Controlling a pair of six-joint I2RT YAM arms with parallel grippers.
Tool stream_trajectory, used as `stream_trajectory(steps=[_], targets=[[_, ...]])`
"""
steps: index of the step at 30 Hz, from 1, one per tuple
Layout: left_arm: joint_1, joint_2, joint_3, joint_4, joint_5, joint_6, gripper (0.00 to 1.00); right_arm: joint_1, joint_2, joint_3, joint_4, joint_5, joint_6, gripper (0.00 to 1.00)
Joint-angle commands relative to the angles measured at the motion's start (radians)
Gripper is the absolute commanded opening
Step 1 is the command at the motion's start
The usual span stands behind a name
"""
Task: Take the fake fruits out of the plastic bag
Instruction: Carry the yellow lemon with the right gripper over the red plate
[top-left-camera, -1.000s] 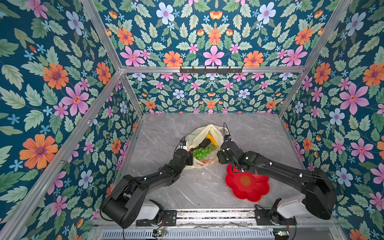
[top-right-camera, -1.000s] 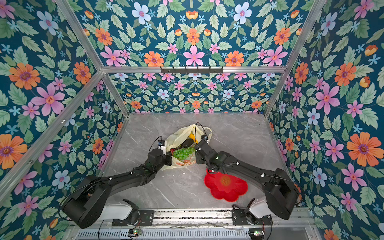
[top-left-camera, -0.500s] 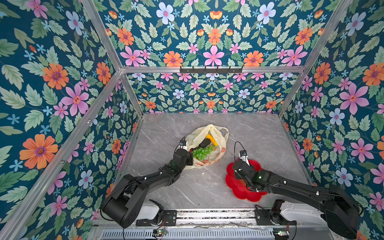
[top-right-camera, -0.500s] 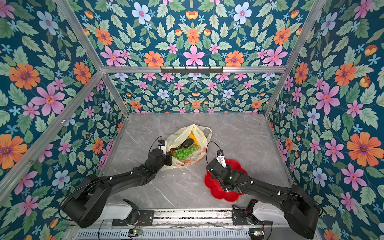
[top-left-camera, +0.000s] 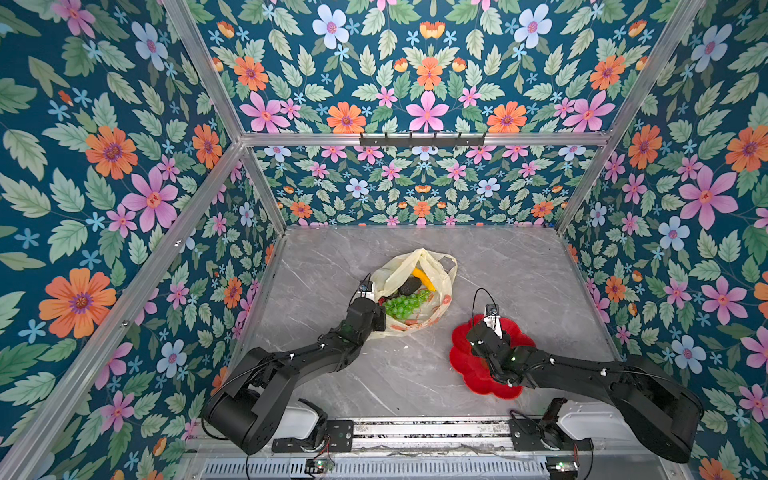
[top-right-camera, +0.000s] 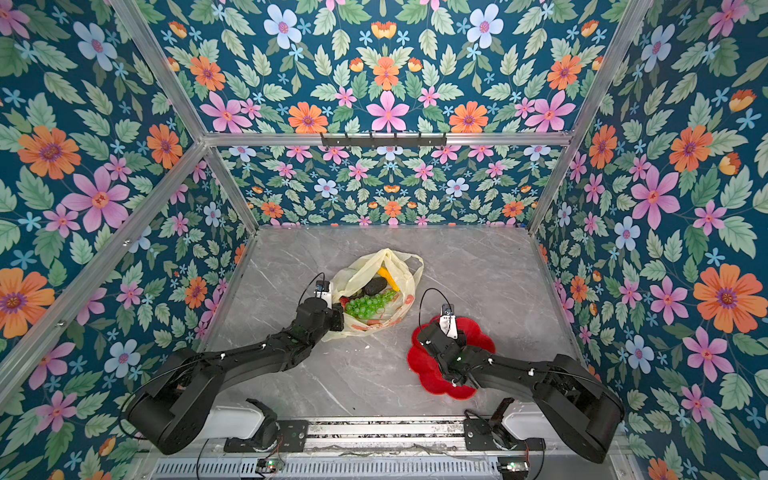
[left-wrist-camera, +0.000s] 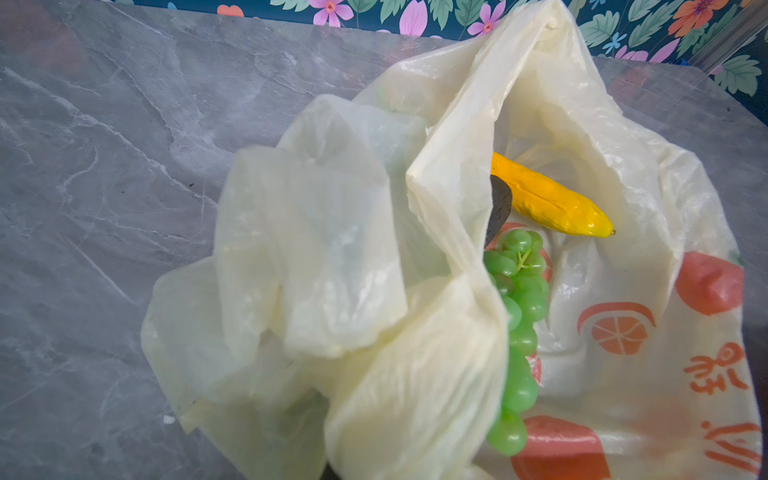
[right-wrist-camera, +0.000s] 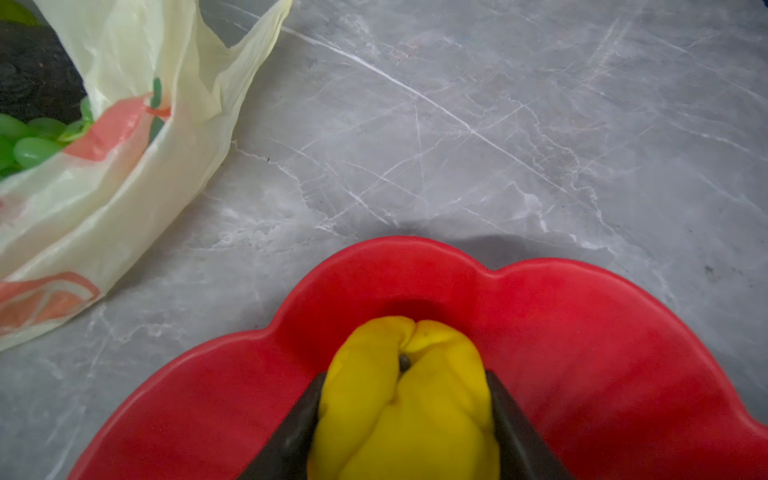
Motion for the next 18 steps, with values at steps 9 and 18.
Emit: stream_trajectory(steps=[9, 18], targets=[[0.0, 0.006, 0.011, 0.012, -0.01, 0.02, 0.04, -0.059, 0.143, 0.019, 0.305, 0.091, -0.09, 0.52], [0.0, -0.014, 0.003, 0.006, -0.027, 0.026, 0.04, -0.062, 0.255, 0.007, 0.465, 0.127, -0.135, 0.52]])
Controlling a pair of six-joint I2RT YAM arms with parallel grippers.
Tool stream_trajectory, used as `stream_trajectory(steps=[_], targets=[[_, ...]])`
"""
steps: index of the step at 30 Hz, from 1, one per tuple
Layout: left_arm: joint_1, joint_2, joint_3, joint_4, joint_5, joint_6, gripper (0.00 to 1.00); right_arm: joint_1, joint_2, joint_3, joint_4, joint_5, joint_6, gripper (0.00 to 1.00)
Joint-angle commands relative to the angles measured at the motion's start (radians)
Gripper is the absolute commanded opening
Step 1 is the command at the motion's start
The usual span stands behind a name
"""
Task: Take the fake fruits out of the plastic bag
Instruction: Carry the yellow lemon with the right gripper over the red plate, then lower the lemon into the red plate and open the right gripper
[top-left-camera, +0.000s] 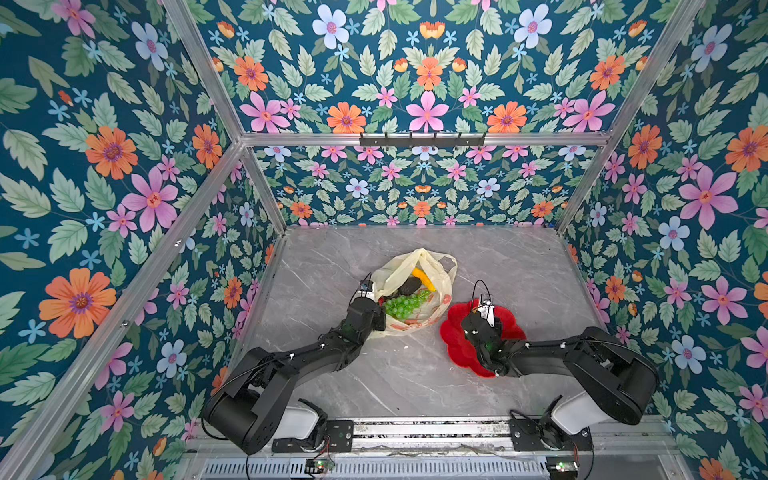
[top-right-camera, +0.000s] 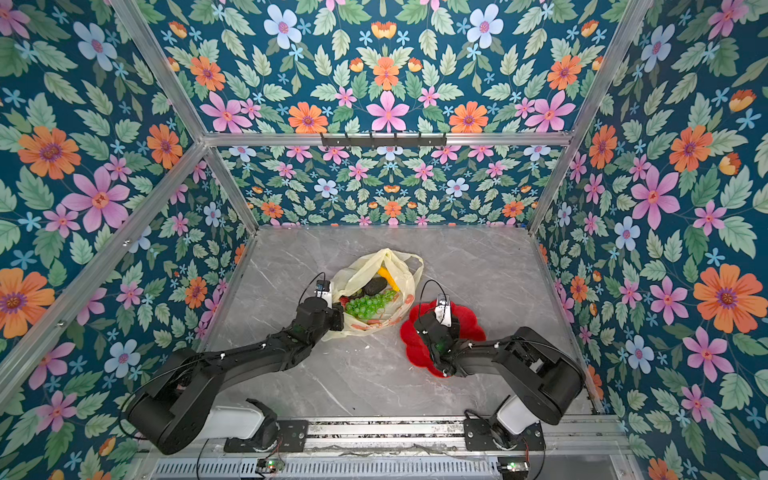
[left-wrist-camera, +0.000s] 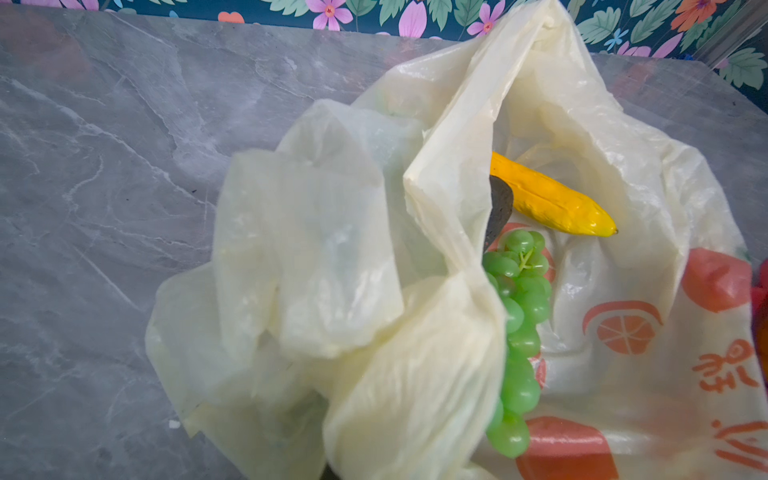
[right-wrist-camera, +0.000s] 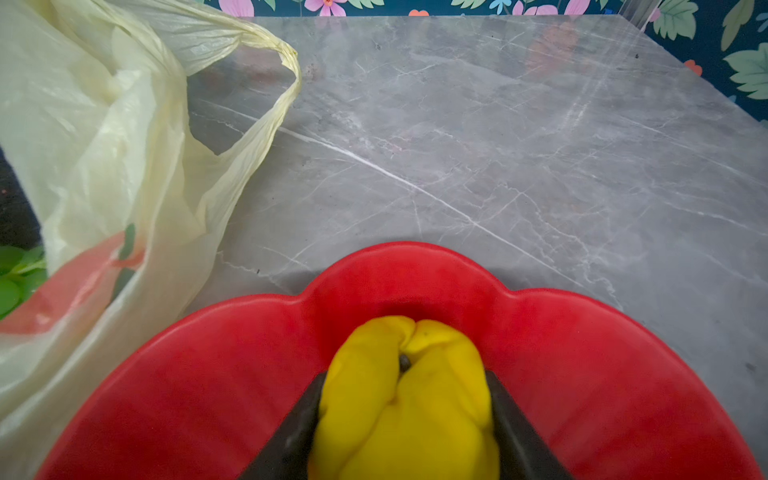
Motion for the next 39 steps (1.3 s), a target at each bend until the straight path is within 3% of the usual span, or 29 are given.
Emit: stream_trajectory(steps=[1, 17, 26, 29, 32, 34, 39], targets=[[0.0, -0.006, -0.002, 0.009, -0.019, 0.008, 0.04, 0.0, 0.008, -0.022, 0.063, 0.021, -0.016, 0.52], [0.0, 0.013, 0.008, 0.011, -0.01, 0.011, 0.04, 0.01, -0.092, -0.077, -0.003, 0.0, 0.0, 0.69], [0.0, 0.01, 0.008, 0.009, -0.013, 0.011, 0.05, 0.011, -0.106, -0.07, -0.048, 0.003, 0.031, 0.71], [0.0, 0.011, 0.008, 0.009, -0.011, 0.011, 0.05, 0.011, -0.126, -0.027, -0.152, 0.012, 0.053, 0.74], [0.0, 0.011, 0.007, 0.009, -0.01, 0.011, 0.04, 0.011, -0.159, 0.026, -0.285, 0.026, 0.078, 0.89], [0.0, 0.006, 0.002, 0.015, -0.01, 0.008, 0.04, 0.011, -0.197, 0.044, -0.333, 0.023, 0.076, 0.94], [-0.003, -0.015, -0.009, 0.011, -0.025, -0.016, 0.02, 0.009, -0.33, 0.112, -0.456, -0.027, 0.038, 0.95]])
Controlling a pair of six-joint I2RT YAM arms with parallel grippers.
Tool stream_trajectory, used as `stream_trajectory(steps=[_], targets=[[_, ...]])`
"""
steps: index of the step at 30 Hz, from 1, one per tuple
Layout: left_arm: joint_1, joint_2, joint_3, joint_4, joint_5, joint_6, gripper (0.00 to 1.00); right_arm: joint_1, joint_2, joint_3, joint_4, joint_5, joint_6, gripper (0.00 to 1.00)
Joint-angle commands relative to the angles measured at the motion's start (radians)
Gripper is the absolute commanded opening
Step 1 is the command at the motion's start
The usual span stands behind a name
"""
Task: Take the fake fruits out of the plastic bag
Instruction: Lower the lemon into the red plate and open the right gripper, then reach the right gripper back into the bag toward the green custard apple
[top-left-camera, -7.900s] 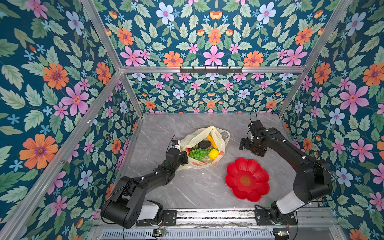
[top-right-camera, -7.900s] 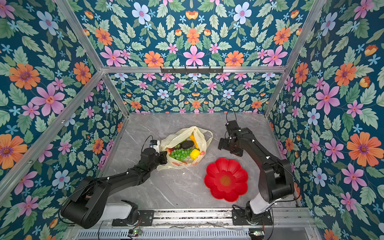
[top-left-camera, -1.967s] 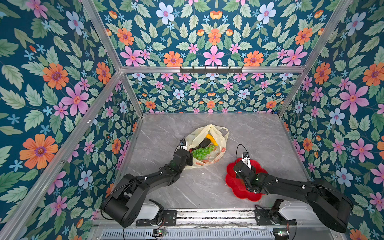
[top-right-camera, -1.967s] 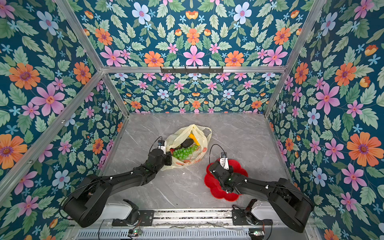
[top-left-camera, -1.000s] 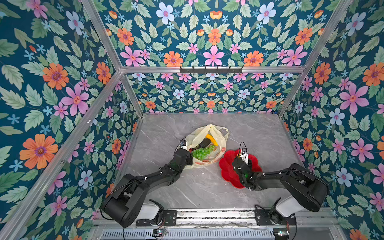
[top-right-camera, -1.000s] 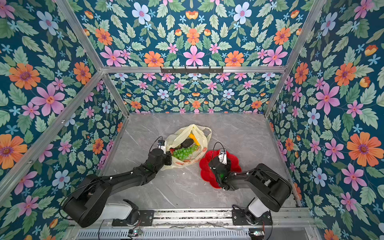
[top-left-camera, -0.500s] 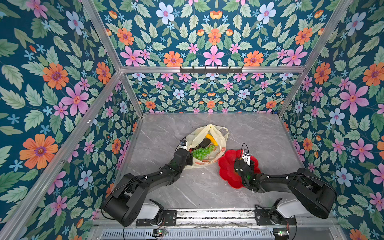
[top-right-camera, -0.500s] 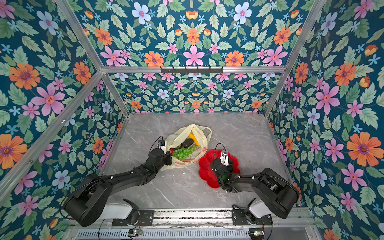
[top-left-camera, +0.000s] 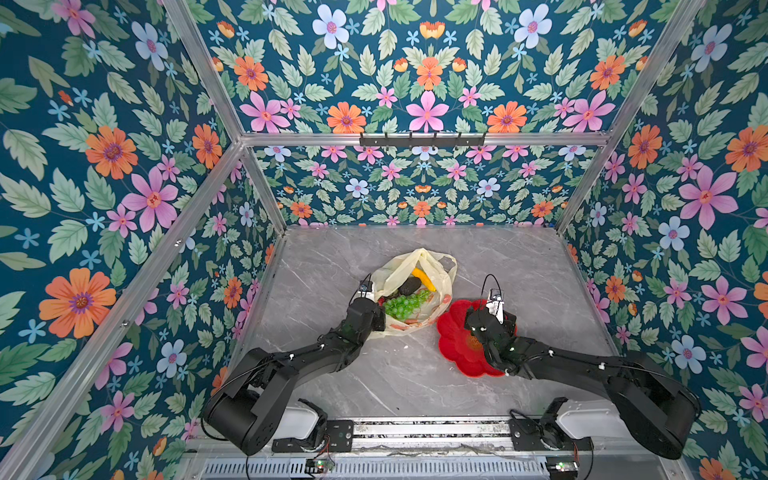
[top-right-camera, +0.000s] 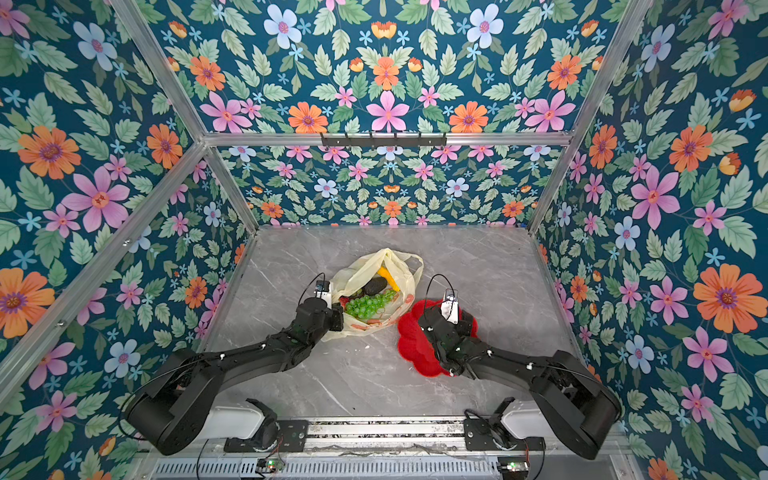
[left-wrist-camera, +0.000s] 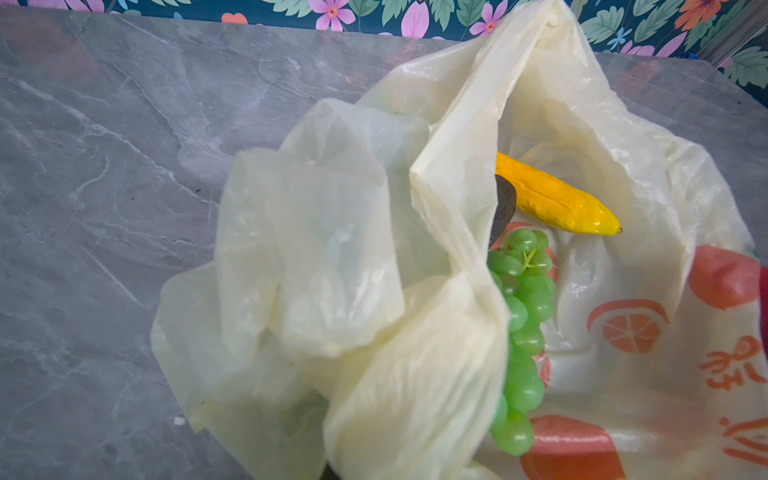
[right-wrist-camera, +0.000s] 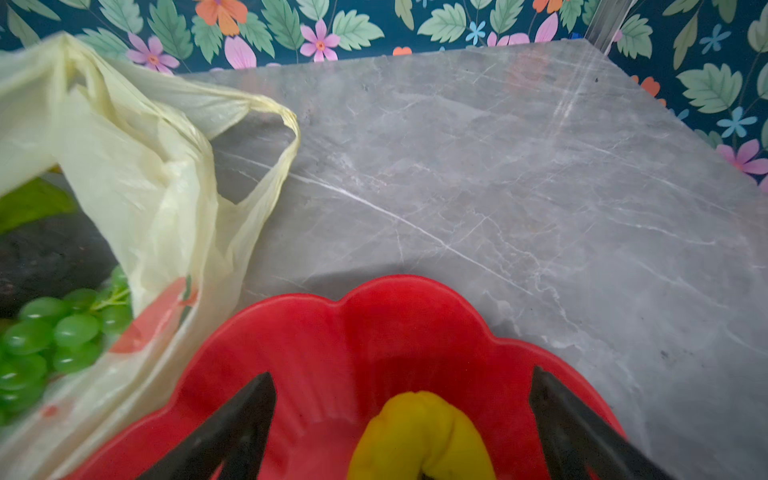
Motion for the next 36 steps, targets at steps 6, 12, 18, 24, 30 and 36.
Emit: stream_trajectory(steps=[6, 12, 18, 24, 30, 36], targets=[[-0.029, -0.035, 0.011, -0.019, -0.013, -0.059, 0.02, -0.008, -0.084, 0.198, -0.221, -0.166, -0.02, 0.92], [-0.039, -0.065, 0.011, -0.035, 0.03, -0.165, 0.02, -0.01, 0.096, 0.443, -0.285, -0.478, -0.043, 0.91], [-0.046, -0.127, 0.001, -0.091, 0.034, -0.254, 0.0, -0.01, 0.384, 0.735, -0.417, -0.69, -0.059, 0.9], [-0.043, -0.19, 0.056, -0.208, -0.04, -0.262, 0.0, -0.012, 0.59, 0.878, -0.474, -0.776, -0.079, 0.88], [-0.04, -0.194, 0.082, -0.223, -0.038, -0.238, 0.0, -0.012, 0.697, 0.991, -0.508, -0.781, -0.116, 0.86], [-0.04, -0.189, 0.08, -0.234, -0.054, -0.223, 0.0, -0.047, 0.827, 1.133, -0.548, -0.805, -0.11, 0.77]])
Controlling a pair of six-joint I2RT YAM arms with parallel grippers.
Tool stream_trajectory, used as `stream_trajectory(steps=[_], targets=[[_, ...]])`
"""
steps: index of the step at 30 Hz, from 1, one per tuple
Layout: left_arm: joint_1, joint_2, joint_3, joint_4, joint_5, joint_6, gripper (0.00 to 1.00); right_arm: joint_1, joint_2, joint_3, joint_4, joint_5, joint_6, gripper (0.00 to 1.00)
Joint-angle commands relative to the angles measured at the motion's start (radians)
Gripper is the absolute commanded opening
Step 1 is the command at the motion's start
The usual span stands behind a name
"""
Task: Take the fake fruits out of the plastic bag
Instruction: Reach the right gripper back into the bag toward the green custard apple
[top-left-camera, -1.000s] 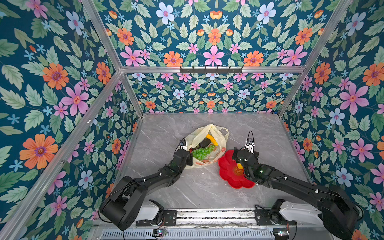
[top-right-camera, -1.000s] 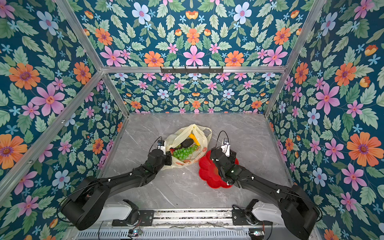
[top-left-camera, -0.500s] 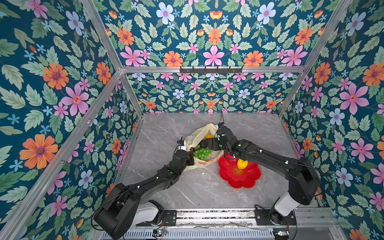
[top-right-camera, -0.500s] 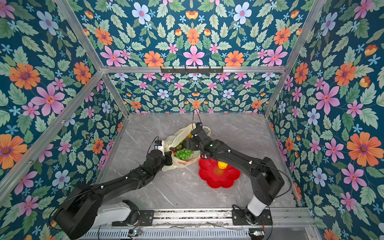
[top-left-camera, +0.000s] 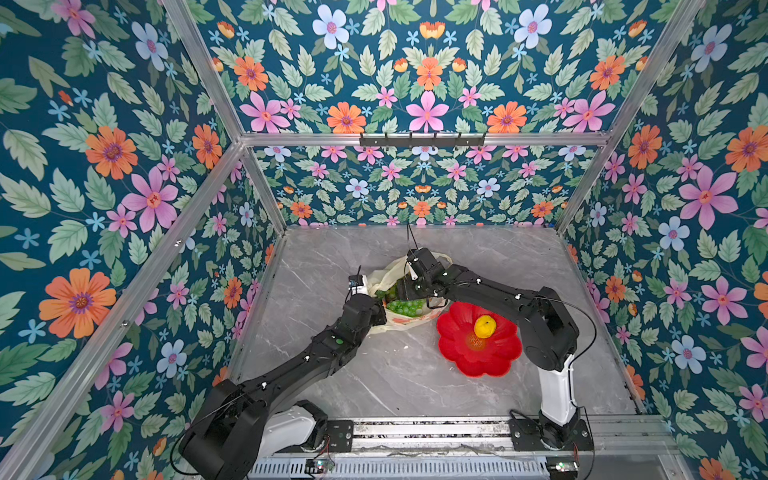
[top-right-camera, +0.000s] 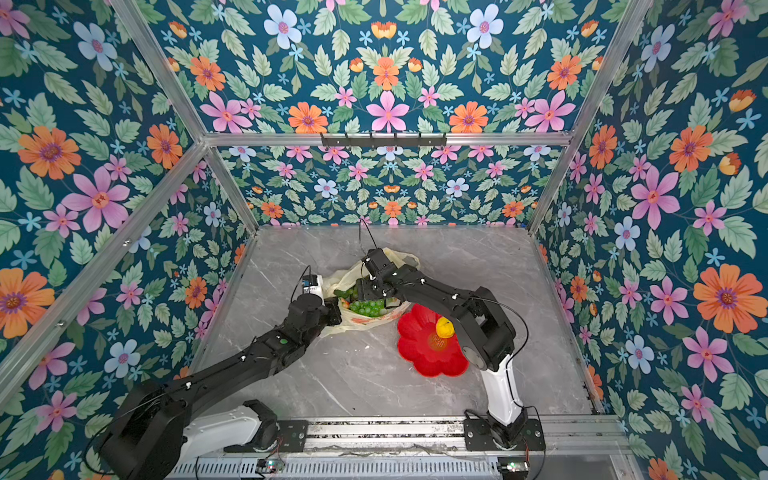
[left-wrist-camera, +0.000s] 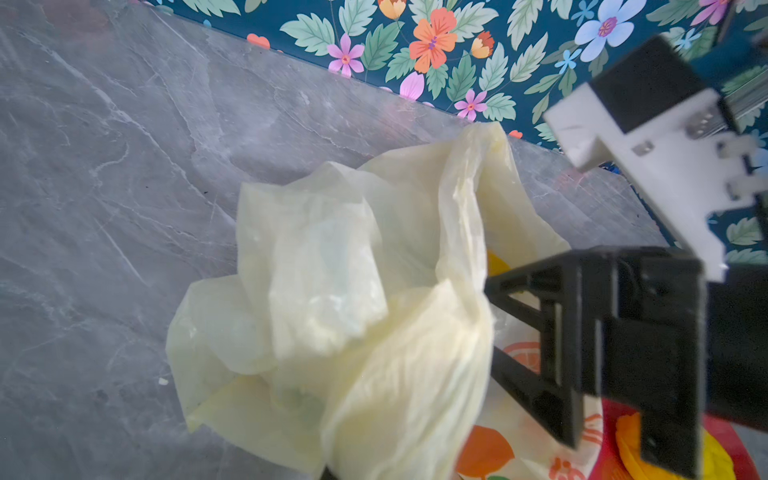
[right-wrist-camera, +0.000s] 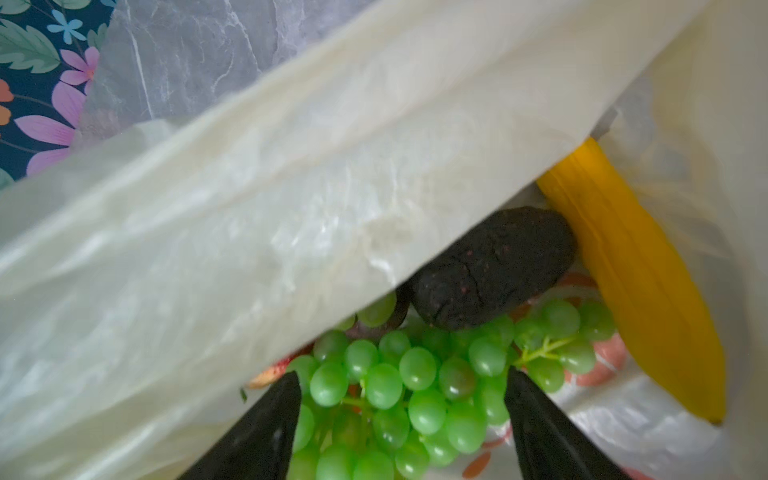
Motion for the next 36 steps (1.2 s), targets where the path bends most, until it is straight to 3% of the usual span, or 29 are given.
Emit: stream_trajectory(steps=[1, 6, 9, 12, 21, 27, 36], targets=[[0.002, 0.003, 0.001, -0.001, -0.024, 0.017, 0.0, -0.017, 0.05, 0.059, -0.039, -0.029, -0.008, 0.75], [0.002, 0.028, -0.01, -0.001, -0.023, 0.015, 0.0, -0.032, 0.133, 0.167, -0.064, -0.063, -0.038, 0.7], [0.002, 0.066, -0.007, 0.002, -0.002, 0.0, 0.0, -0.037, 0.162, 0.198, -0.035, -0.142, -0.071, 0.67], [0.002, 0.078, -0.013, 0.014, 0.001, -0.009, 0.0, -0.039, 0.194, 0.247, -0.057, -0.131, -0.084, 0.68], [0.002, 0.048, -0.033, 0.042, 0.006, -0.013, 0.0, -0.051, 0.297, 0.391, -0.119, -0.127, -0.121, 0.71], [0.002, 0.036, -0.046, 0.044, -0.003, -0.012, 0.0, -0.051, 0.306, 0.429, -0.116, -0.112, -0.151, 0.81], [0.003, 0.005, -0.059, 0.036, -0.016, -0.002, 0.0, -0.05, 0.407, 0.548, -0.167, -0.112, -0.234, 0.82]])
